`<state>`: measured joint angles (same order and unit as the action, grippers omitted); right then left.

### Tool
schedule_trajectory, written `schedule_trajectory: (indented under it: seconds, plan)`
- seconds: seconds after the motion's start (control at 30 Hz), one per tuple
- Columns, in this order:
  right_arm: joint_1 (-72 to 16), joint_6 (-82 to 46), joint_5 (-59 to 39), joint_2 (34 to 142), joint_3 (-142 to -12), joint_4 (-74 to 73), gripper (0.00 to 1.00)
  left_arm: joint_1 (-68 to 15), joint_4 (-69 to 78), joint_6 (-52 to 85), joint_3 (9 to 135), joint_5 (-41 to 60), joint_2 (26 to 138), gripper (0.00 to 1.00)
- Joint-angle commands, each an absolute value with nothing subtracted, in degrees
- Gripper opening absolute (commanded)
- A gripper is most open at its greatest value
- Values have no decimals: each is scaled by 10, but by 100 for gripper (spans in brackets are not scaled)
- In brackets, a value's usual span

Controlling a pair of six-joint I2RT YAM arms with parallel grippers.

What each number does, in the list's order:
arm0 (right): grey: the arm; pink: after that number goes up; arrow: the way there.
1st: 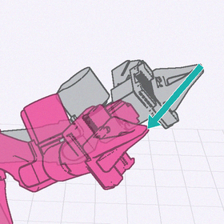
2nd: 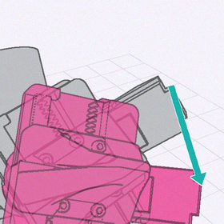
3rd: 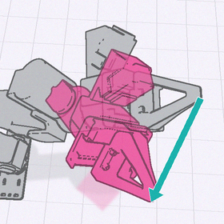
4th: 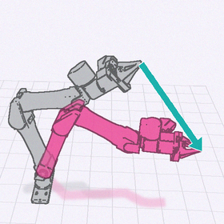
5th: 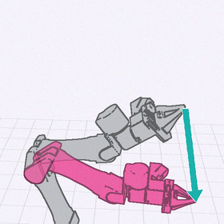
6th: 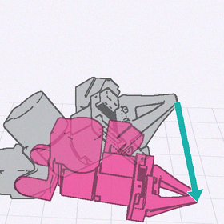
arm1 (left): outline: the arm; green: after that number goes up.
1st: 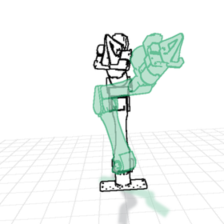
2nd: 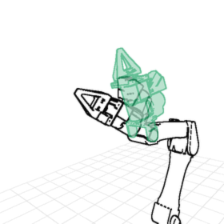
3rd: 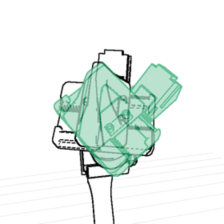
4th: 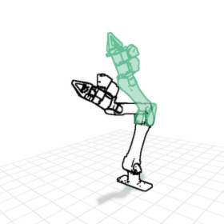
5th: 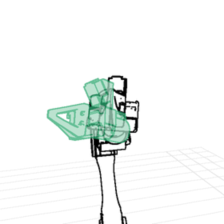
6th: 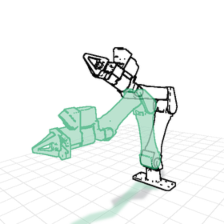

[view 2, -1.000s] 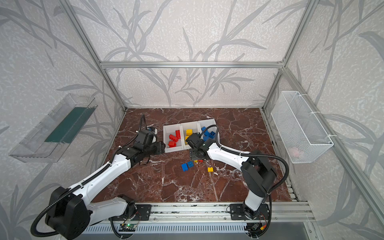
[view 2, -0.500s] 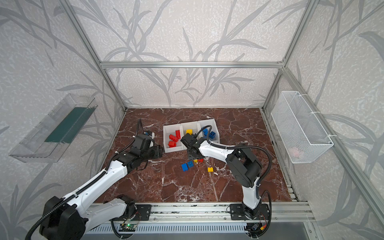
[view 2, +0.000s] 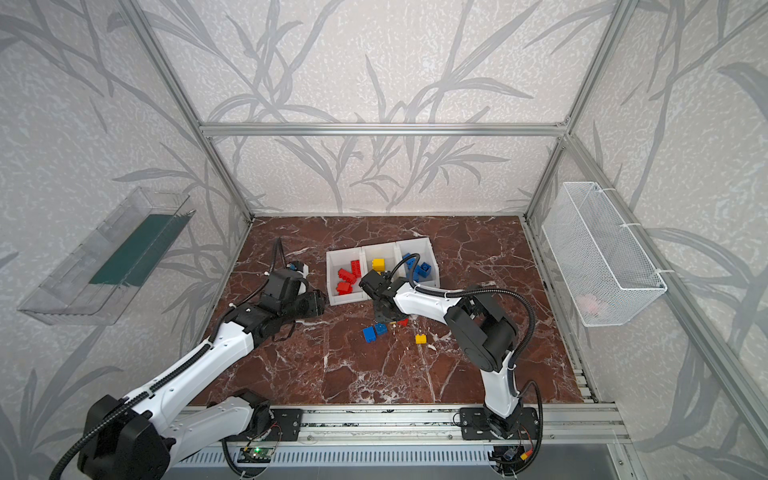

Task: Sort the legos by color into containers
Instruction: 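Grasp a yellow brick from the pile with the right gripper while the left arm withdraws, then carry the yellow brick into the middle compartment and open the right gripper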

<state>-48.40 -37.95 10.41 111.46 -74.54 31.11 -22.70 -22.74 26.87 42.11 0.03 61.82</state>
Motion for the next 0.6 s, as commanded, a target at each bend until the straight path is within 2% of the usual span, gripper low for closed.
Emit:
schedule_trajectory:
  seconds: [0.0, 0.17, 0.33, 0.57]
  plan:
    - [-488, -379, 106, 1114, -757, 311, 26, -224, -241, 277, 413, -5, 605, 61]
    - [-490, -375, 102, 1104, -754, 307, 21, -224, -244, 280, 411, -4, 600, 61]
    - [-493, -360, 103, 1078, -759, 313, 21, -224, -242, 286, 401, -6, 587, 61]
    - [-475, -276, 129, 1042, -842, 360, 21, -224, -243, 290, 393, -2, 579, 61]
